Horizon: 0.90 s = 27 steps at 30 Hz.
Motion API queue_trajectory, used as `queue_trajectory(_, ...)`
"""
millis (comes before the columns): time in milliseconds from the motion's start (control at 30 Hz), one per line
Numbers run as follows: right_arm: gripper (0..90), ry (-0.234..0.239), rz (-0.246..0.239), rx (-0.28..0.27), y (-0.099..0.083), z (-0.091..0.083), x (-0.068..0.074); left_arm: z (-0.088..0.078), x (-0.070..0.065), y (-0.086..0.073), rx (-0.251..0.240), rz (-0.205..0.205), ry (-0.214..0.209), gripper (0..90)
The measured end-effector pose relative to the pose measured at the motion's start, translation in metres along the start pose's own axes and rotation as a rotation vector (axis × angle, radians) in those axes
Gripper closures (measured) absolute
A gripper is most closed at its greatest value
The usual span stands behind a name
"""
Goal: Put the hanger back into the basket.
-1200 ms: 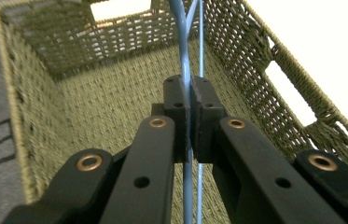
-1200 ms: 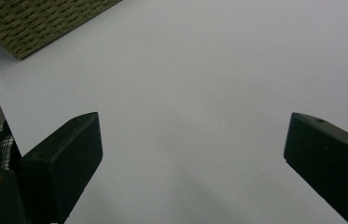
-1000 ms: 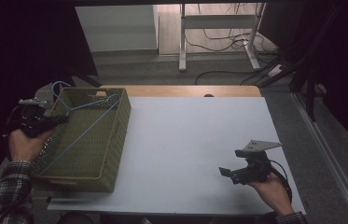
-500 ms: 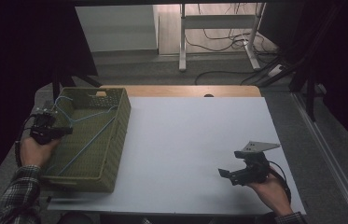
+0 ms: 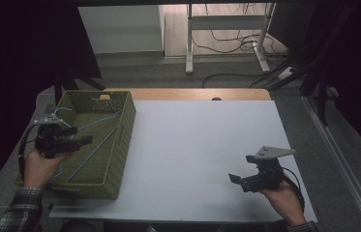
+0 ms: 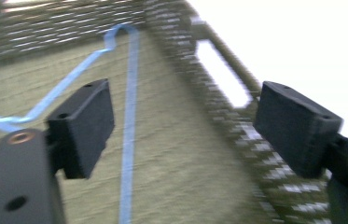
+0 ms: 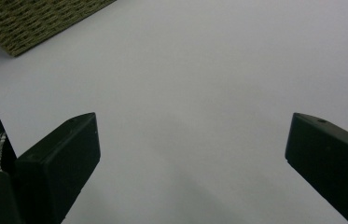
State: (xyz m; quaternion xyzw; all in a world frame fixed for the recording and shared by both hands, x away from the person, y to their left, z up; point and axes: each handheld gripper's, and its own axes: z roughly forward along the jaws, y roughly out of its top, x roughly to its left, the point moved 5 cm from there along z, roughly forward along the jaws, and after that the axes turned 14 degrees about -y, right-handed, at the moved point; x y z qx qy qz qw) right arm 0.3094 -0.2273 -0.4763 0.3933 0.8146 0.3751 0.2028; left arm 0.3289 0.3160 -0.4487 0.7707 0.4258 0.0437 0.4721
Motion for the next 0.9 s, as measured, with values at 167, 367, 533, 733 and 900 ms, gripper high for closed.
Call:
queue_trajectory(167,1.5,-0.012,0.010,-0.017,-0.002,-0.005,-0.004,0.006,-0.035,-0.002,-0.049,0.047,-0.105,12.6)
queue_trajectory(367,1.3,-0.027,0.016,-0.025,-0.005,-0.010,-0.008,0.016,-0.064,-0.016,-0.065,0.079,-0.160,5.9)
queue_trajectory(533,1.4,-0.037,0.013,-0.017,-0.010,-0.010,-0.009,0.027,-0.082,-0.036,-0.012,0.137,-0.123,3.8)
queue_trajectory(733,1.6,-0.047,0.003,0.003,-0.016,-0.006,-0.011,0.040,-0.086,-0.054,0.072,0.181,-0.080,1.5)
queue_trajectory(900,1.6,-0.048,0.003,0.009,-0.018,-0.004,-0.012,0.041,-0.081,-0.054,0.060,0.175,-0.082,1.1)
